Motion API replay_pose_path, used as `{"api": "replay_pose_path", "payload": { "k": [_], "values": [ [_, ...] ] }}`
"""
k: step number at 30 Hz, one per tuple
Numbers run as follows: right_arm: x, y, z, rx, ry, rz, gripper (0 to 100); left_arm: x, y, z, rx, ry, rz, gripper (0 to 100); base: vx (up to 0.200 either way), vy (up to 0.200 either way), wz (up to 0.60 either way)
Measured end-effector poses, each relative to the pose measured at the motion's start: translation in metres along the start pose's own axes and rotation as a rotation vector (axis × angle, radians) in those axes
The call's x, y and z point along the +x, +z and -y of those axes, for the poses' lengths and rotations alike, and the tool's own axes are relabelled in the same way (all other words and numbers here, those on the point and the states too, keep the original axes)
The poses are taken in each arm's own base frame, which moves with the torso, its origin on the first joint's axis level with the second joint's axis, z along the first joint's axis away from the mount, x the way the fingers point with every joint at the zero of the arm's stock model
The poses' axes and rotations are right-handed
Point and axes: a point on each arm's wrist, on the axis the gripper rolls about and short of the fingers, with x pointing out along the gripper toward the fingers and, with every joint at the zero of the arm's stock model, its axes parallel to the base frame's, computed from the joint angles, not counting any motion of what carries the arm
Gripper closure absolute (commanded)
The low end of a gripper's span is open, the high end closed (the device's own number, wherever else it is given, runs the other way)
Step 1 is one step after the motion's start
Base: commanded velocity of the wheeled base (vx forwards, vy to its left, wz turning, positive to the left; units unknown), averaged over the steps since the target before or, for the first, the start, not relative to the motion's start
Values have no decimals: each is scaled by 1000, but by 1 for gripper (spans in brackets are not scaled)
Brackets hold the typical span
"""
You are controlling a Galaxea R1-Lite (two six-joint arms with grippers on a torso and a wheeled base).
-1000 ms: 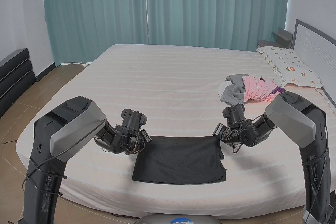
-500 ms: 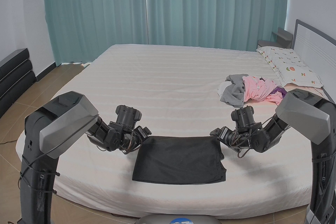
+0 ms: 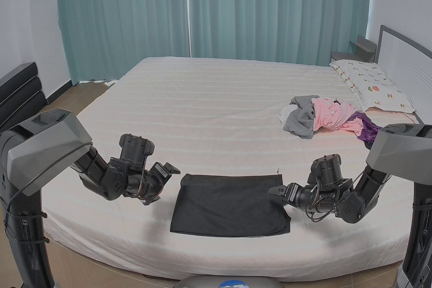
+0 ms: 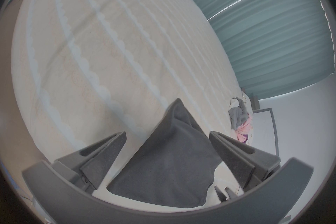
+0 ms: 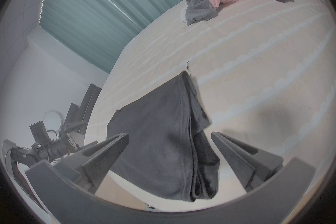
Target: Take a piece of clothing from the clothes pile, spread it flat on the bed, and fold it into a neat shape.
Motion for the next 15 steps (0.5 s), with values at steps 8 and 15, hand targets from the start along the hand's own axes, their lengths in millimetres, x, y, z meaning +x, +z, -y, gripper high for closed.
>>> {"api": "replay_pose_path", "payload": {
  "k": [8, 15],
  "values": [
    [-1, -11, -1, -24, 12, -42, 0, -1, 4, 0, 2, -28, 52, 0, 0, 0, 0],
    [5, -13, -1, -33, 4, -49, 0, 0, 3, -1, 5, -24, 51, 0, 0, 0, 0]
  ]
}}
